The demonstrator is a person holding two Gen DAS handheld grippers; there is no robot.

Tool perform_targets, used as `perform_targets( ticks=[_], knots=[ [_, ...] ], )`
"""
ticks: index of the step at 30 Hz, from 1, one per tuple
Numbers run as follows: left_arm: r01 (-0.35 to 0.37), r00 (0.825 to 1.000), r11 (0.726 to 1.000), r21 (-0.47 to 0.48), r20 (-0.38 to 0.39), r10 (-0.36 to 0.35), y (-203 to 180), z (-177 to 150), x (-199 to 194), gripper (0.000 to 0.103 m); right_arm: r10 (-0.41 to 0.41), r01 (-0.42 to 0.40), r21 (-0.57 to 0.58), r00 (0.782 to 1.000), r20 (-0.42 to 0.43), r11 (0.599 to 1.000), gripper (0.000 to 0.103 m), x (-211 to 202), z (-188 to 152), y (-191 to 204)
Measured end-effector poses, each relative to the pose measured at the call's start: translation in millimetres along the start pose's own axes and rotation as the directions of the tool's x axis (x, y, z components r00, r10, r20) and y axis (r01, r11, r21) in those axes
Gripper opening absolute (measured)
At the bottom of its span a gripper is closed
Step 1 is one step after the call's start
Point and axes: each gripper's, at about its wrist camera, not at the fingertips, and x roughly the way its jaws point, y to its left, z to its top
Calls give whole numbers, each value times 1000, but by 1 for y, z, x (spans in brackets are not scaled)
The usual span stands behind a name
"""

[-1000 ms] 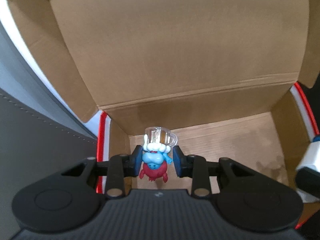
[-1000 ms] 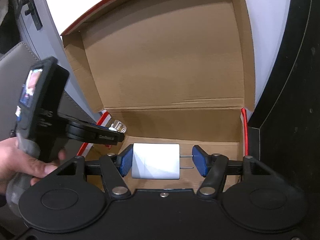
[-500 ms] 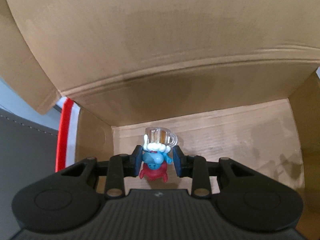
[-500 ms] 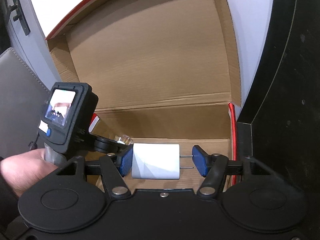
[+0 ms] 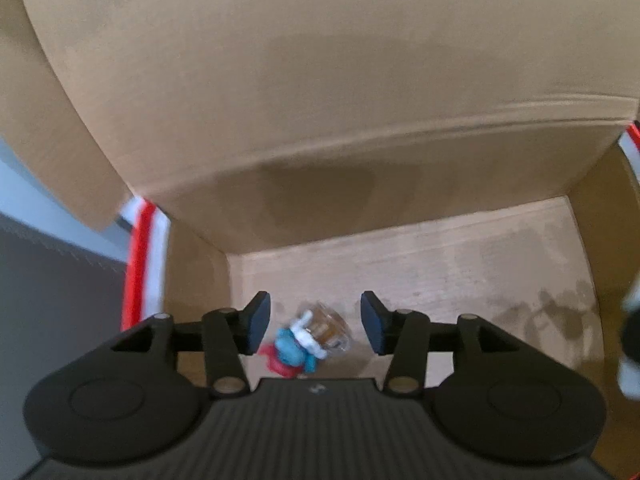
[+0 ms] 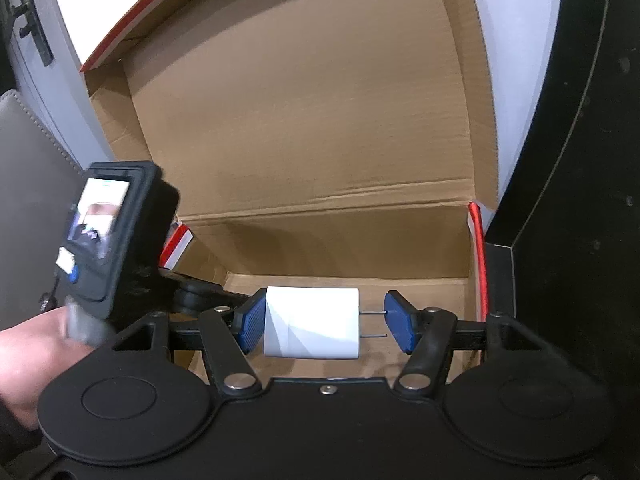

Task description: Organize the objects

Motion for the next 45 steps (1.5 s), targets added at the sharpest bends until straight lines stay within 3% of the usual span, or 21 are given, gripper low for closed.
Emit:
perform_targets(
  ticks=[8, 13, 15, 19, 22, 24, 30, 40, 45],
  knots=[
    [-2, 993, 998, 67, 115, -5, 10, -6, -56, 55, -38, 39, 20, 998, -50, 999, 61, 29, 8, -1],
    [-54, 979, 989, 135, 201, 26, 10, -8, -83, 59, -54, 55, 3, 996, -74, 999, 61, 50, 15, 5],
    [-34, 975, 990, 137, 222, 2, 13, -7, -93, 60, -62, 62, 4, 995, -82, 998, 61, 57, 16, 6],
    [0, 970, 996, 89, 244, -22, 28, -5, -108, 61, -79, 84, 34, 989, -123, 996, 61, 71, 19, 3],
    [12, 969, 999, 47, 244, -23, 35, -5, -120, 70, -86, 97, 68, 985, -150, 993, 61, 81, 20, 2],
    [3, 970, 1000, 15, 244, -6, 40, -5, -126, 77, -102, 113, 57, 981, -165, 992, 61, 91, 20, 6],
    [25, 976, 996, -81, 218, -6, 63, -3, -119, 83, -158, 158, -18, 963, -217, 987, 61, 118, 21, 31],
    [62, 981, 983, -172, 190, -29, 84, -6, -121, 85, -274, 232, -188, 930, -245, 954, 60, 148, 11, 60],
    [72, 980, 974, -213, 195, -29, 98, -8, -131, 85, -286, 246, -182, 927, -242, 952, 63, 143, 17, 66]
  ],
)
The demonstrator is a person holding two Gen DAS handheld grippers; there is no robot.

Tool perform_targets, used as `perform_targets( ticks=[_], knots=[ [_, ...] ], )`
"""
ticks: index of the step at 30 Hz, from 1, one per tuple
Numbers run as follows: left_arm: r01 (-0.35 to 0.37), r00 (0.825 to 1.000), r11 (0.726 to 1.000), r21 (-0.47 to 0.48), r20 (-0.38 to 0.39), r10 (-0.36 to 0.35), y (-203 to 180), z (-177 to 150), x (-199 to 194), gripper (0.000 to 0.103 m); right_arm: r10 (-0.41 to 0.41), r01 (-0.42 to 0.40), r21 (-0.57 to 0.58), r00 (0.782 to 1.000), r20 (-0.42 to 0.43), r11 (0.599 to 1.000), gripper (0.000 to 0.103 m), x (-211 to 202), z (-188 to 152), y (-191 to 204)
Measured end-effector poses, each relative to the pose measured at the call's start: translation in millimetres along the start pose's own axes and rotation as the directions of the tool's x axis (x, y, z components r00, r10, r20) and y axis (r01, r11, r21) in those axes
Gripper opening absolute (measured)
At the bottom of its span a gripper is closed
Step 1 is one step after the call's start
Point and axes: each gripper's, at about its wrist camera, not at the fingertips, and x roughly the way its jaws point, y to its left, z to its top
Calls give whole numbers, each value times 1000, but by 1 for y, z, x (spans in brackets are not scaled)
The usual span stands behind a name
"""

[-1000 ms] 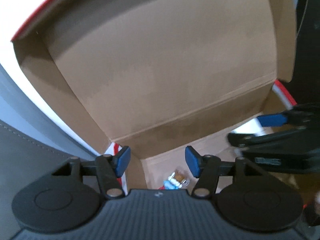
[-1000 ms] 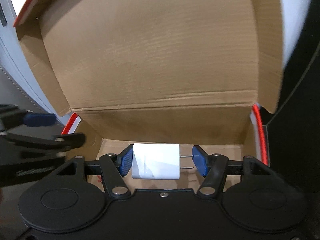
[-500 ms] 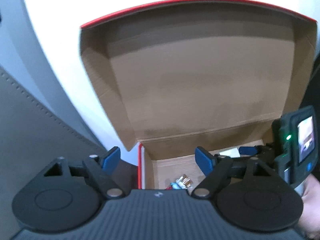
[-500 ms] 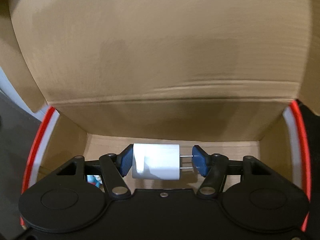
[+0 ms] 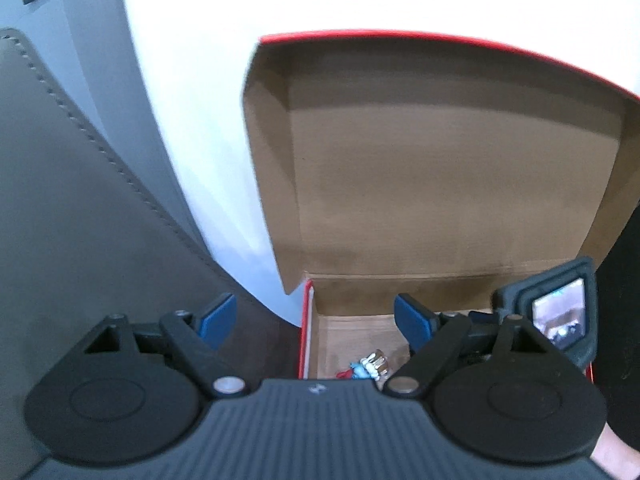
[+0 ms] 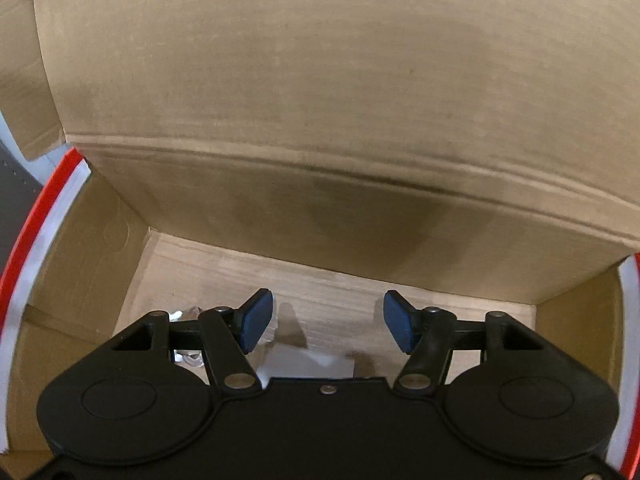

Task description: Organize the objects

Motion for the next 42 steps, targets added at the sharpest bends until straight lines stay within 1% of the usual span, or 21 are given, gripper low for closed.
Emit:
perform_targets(
  ticks=[1, 5, 8, 11, 12, 15, 21, 23, 26, 31, 37, 42],
  knots=[
    [2, 1000, 1000, -3, 0, -2, 1, 0, -1, 86, 5, -5, -2, 1000, 7, 1000, 64, -6, 1, 0],
    [11, 1000, 1000, -14, -1, -11, 1, 0, -4, 87, 19, -19, -13, 999, 34, 1000, 79, -39, -3, -3],
    [19, 1000, 1000, -15, 7, -19, 1, -1, -9, 89, 44, -44, -5, 998, 45, 999, 91, -62, -7, -8],
    [35, 999, 999, -19, 29, -35, 2, -3, -22, 93, 55, -54, -9, 996, 69, 998, 101, -91, -11, -11],
    [42, 998, 999, -18, 37, -41, 1, -3, -28, 95, 59, -59, -8, 995, 77, 998, 103, -96, -9, -10],
    [65, 996, 998, -11, 61, -65, -2, -6, -43, 100, 70, -71, 1, 993, 91, 998, 103, -121, -14, -13],
    [113, 990, 993, 12, 89, -114, -12, -13, -66, 101, 43, -51, 55, 990, 137, 997, 103, -158, -25, -21],
    [135, 987, 991, 21, 89, -136, -15, -19, -74, 101, 27, -39, 78, 988, 150, 996, 103, -171, -33, -26],
    [157, 983, 987, 40, 93, -160, -21, -27, -84, 101, 23, -43, 114, 985, 169, 993, 103, -191, -45, -34],
    [184, 976, 977, 111, 100, -195, -34, -49, -100, 101, 25, -60, 161, 978, 209, 985, 103, -235, -67, -52],
    [226, 967, 964, 139, 87, -240, -39, -65, -118, 101, 29, -77, 175, 965, 262, 982, 103, -271, -88, -61],
    [218, 965, 962, 167, 108, -238, -43, -75, -131, 101, 36, -89, 165, 955, 296, 982, 103, -305, -101, -64]
  ],
)
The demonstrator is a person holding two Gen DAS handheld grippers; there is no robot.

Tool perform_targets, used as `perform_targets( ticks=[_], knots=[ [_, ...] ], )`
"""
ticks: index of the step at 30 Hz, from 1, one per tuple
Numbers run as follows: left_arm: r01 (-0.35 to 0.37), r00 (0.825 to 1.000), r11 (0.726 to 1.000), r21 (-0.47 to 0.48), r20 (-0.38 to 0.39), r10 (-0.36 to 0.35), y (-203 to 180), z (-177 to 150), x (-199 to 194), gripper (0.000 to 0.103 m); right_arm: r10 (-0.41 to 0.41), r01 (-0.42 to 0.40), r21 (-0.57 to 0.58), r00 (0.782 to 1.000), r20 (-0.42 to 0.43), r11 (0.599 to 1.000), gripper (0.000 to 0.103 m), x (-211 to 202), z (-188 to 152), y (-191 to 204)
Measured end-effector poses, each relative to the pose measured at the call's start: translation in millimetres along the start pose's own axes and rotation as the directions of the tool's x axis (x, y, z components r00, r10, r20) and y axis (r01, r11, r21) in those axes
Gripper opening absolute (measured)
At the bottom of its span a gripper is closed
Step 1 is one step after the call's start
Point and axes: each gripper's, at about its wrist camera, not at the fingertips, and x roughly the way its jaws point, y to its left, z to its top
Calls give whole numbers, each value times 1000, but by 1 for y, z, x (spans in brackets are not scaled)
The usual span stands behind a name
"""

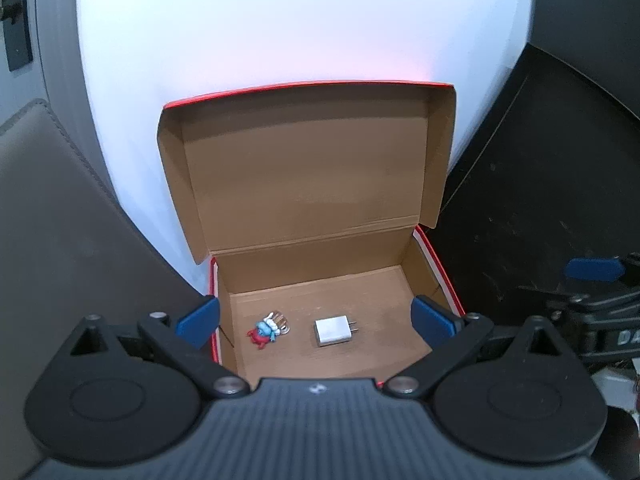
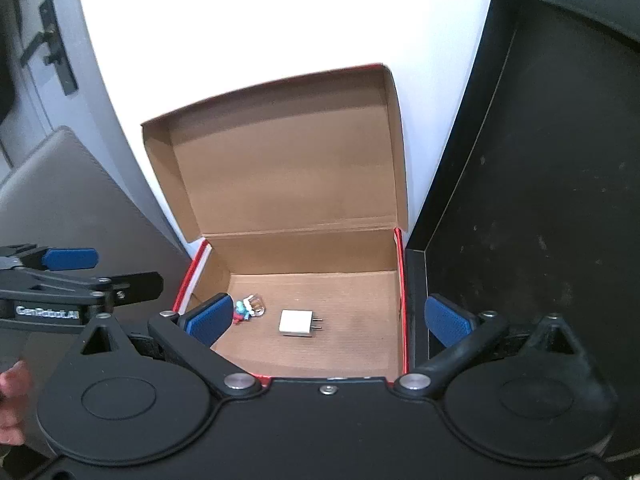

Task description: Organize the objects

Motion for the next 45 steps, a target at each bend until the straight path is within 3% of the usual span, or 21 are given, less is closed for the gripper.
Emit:
perform_targets(
  ticks=[6, 20, 31, 35, 45],
  knots=[
    [11, 1000, 1000, -10, -10, -11, -4, -15, -9, 101, 15, -15, 8, 999, 38, 1000, 103, -27, -9, -1],
    [36, 999, 996, -79, 15, -35, 12, -41, -38, 101, 32, -29, -69, 999, 37, 997, 103, -63, -32, 0],
    [41, 999, 998, -53, 29, -40, 15, -52, -67, 101, 13, -12, -36, 1000, 19, 999, 103, -79, -57, -14],
    [0, 999, 999, -41, 33, 1, 19, -53, -76, 101, 12, -11, -40, 1000, 16, 999, 103, -84, -66, -15],
    [6, 999, 1000, -23, -47, -7, 4, -76, -75, 101, 44, -44, -47, 999, -6, 998, 103, -88, -83, -12]
  ],
)
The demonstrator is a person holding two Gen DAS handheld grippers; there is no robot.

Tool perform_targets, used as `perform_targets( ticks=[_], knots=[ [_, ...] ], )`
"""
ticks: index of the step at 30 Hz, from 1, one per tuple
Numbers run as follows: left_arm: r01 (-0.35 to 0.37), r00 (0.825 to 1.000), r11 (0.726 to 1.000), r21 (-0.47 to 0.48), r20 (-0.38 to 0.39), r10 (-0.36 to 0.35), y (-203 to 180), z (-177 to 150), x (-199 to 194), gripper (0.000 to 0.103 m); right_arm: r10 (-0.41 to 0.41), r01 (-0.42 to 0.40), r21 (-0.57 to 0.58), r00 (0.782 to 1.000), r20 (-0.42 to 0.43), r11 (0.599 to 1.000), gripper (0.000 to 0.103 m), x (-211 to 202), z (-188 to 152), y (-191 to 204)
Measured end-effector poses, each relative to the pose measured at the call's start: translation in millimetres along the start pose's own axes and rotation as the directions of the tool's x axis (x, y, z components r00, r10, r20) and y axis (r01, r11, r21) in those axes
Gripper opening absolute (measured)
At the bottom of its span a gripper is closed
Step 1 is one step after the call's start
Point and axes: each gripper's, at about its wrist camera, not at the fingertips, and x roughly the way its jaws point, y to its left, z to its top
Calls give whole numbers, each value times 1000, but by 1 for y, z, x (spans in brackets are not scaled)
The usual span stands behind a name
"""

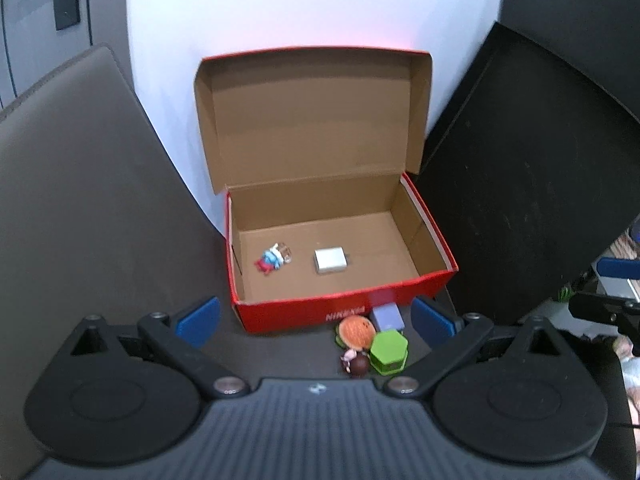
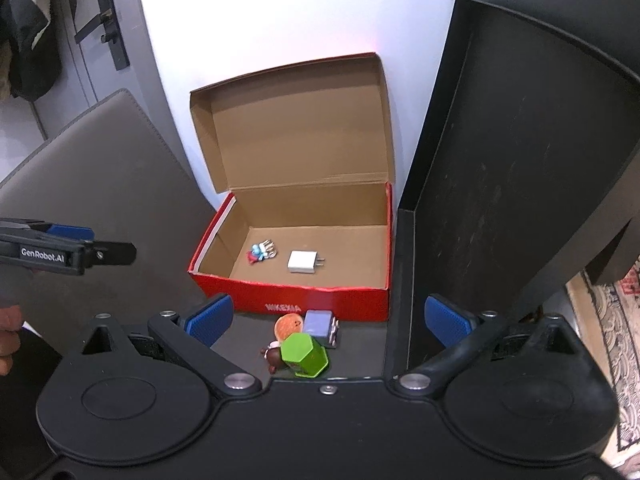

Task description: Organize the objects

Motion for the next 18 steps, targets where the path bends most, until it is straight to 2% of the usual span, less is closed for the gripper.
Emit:
perform_targets(
  ticks=[8, 18],
  knots=[
    [23, 998, 999, -27, -65, -25, -9, -21, 4, 101, 32, -32, 19, 999, 0, 999, 103, -8, -19, -3],
    [6, 993, 999, -41, -115, -11, -15, -31, 17, 101, 48, -48, 33, 999, -11, 998, 103, 0, -29, -8]
  ],
)
